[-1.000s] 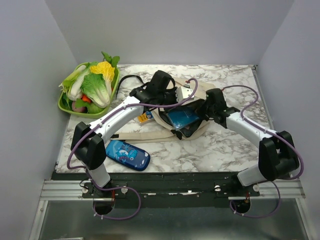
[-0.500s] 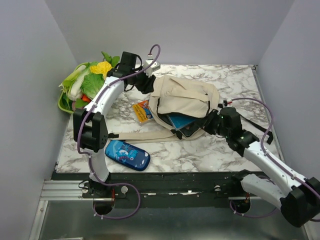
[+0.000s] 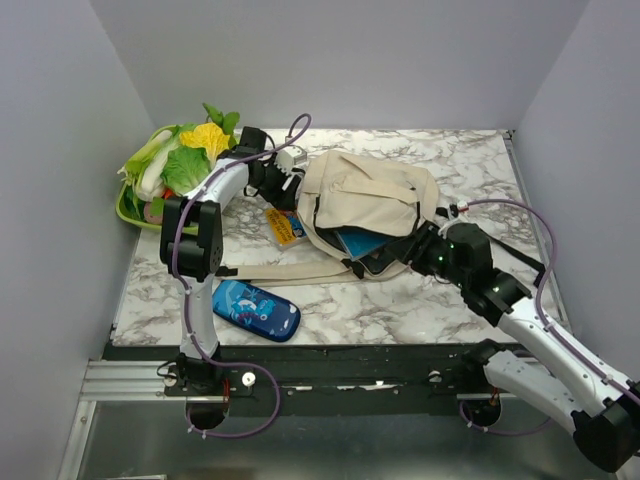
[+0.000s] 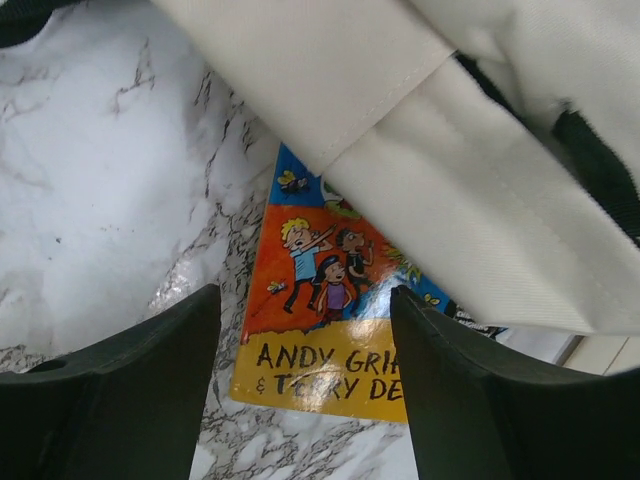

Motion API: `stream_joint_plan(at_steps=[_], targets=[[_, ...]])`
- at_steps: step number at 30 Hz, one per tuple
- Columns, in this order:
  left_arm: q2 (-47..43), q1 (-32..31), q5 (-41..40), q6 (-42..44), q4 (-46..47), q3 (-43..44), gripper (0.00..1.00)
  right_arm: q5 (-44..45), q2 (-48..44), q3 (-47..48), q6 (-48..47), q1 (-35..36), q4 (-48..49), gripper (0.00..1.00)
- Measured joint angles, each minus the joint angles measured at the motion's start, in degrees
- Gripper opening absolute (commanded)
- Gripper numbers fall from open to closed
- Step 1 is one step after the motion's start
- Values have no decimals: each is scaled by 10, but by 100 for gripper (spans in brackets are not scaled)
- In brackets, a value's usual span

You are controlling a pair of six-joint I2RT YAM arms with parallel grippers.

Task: Pack the student bag
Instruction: Pick up the book from the center of the board.

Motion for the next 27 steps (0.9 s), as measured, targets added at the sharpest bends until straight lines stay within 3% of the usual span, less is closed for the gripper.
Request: stream_joint_plan(at_steps=[2,3,8,15,19,23,24,26,27], targets=[[11,8,0,2,-4,0,87,3,-7,4,-4,19,0,44],[14,13,0,4,-6,1,99,5,0,13,-8,31,-3,42],[17,26,-5,15,-6,2,99,13,89,88,-21,91,3,42],[30,21,-11,34,-6,2,99,14,120,89,-24,98,13,41],[45,14,-18,44,-7,2,99,16,159,121,-37,120,9,36],[45,6,-31,50,-7,2,81,16,213,179,-53,141,10,34],[44,3,-33,53,-8,2,71,16,218,185,-55,144,11,34],[44,-4,-42,55,-17,6,60,16,220,189,-58,146,11,32],[44,-9,-45,55,-23,11,47,16,220,189,-59,146,11,32]])
